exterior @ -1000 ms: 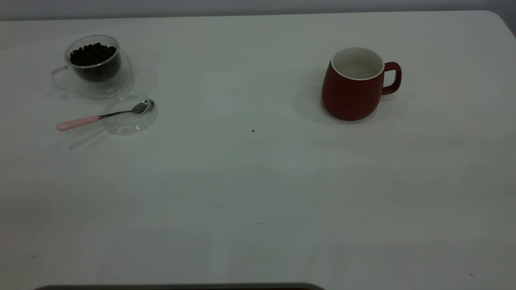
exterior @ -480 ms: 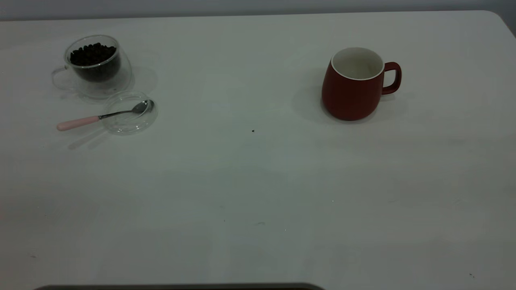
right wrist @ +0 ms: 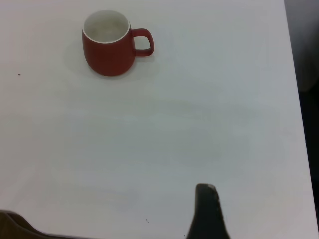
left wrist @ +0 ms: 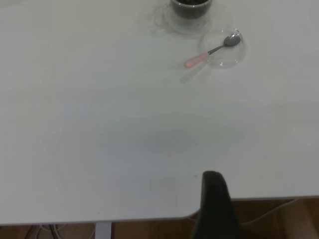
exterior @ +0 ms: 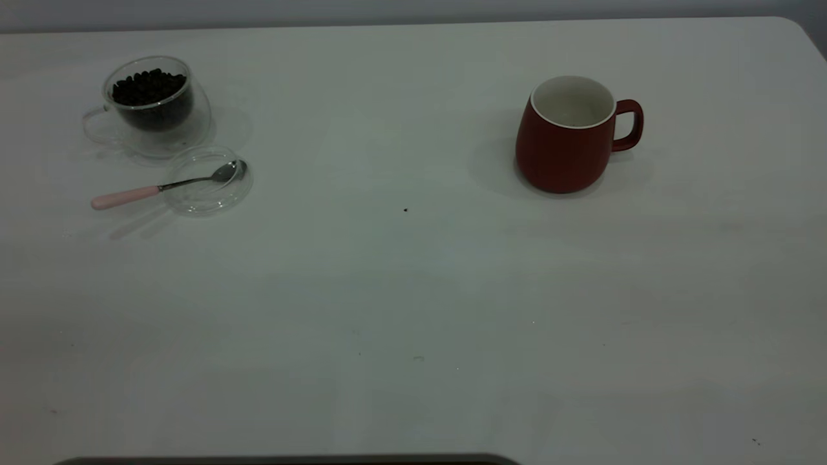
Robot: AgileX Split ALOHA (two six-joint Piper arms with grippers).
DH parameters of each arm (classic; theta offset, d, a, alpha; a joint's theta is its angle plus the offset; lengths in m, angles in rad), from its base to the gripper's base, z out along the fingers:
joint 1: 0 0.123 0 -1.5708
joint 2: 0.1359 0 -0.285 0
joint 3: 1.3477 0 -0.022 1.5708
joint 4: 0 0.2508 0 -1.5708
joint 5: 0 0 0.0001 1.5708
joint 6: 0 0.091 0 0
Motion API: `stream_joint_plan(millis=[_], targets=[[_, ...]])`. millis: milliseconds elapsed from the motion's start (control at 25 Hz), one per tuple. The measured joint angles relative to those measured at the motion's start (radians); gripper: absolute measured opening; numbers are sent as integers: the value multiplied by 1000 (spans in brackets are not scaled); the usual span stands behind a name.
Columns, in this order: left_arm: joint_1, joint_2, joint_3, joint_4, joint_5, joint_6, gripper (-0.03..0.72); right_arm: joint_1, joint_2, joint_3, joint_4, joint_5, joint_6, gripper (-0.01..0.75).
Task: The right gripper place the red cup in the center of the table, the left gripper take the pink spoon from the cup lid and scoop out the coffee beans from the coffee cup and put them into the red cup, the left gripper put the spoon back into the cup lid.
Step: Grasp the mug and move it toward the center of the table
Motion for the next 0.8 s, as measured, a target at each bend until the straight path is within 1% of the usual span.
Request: stream_joint_plan(millis=[200, 360, 520, 640, 800], targets=[[0, 0, 0, 0, 0, 0, 575, 0, 1, -3, 0, -2, 0, 591], [0, 0, 0, 0, 0, 0, 575, 0, 83, -82, 1, -8, 22, 591], [0, 0, 0, 0, 0, 0, 575, 0, 312, -190, 5, -57, -14, 591], [0, 0, 0, 0, 0, 0, 575, 0, 545, -264, 21, -95, -85, 591], [0, 0, 0, 0, 0, 0, 575, 0, 883, -339, 74, -185, -187, 591]])
